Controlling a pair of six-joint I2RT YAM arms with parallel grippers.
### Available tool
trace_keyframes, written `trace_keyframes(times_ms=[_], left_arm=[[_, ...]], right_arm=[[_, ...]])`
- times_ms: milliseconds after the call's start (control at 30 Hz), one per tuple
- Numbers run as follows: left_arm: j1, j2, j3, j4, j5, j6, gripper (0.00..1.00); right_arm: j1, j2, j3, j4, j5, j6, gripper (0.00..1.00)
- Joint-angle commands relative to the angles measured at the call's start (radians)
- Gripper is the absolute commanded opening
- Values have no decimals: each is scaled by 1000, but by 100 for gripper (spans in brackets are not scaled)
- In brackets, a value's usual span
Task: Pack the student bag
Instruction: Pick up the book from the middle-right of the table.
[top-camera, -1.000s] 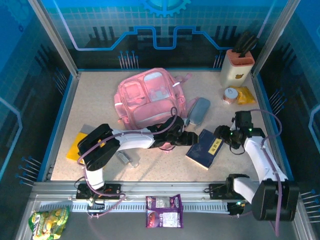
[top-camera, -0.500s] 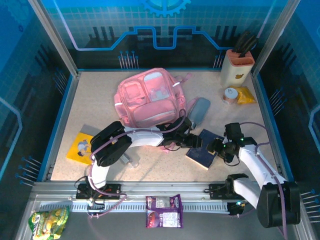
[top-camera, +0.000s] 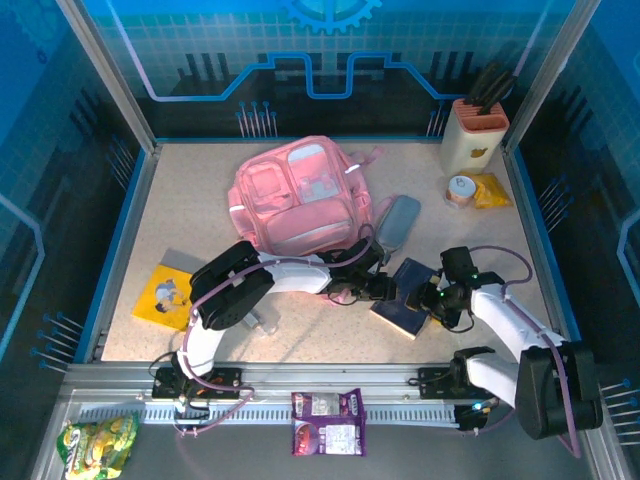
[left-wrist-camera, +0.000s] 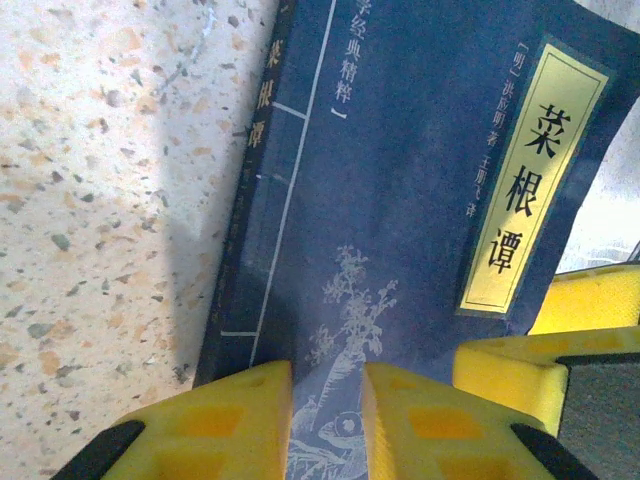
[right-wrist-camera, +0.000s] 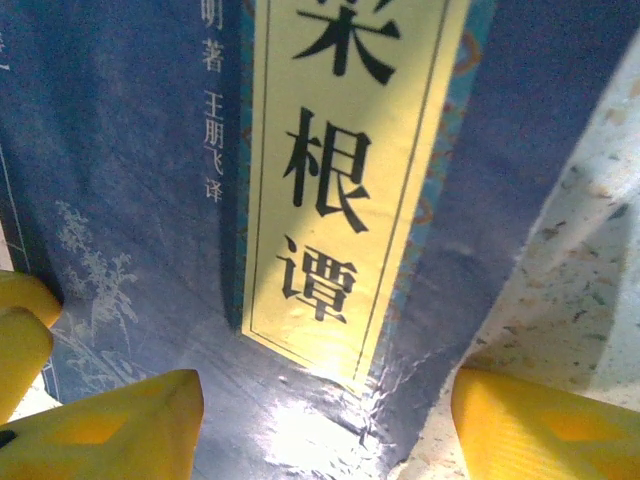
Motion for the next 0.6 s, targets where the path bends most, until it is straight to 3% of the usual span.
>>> trace_keyframes(times_ms=[0, 567], left_arm=[[-6, 33, 15, -30, -12, 1, 25], [-6, 37, 9, -70, -41, 27, 25]], right_arm=[[38, 12, 6, 4, -42, 1, 66], [26, -108, 86, -36, -145, -36, 58]])
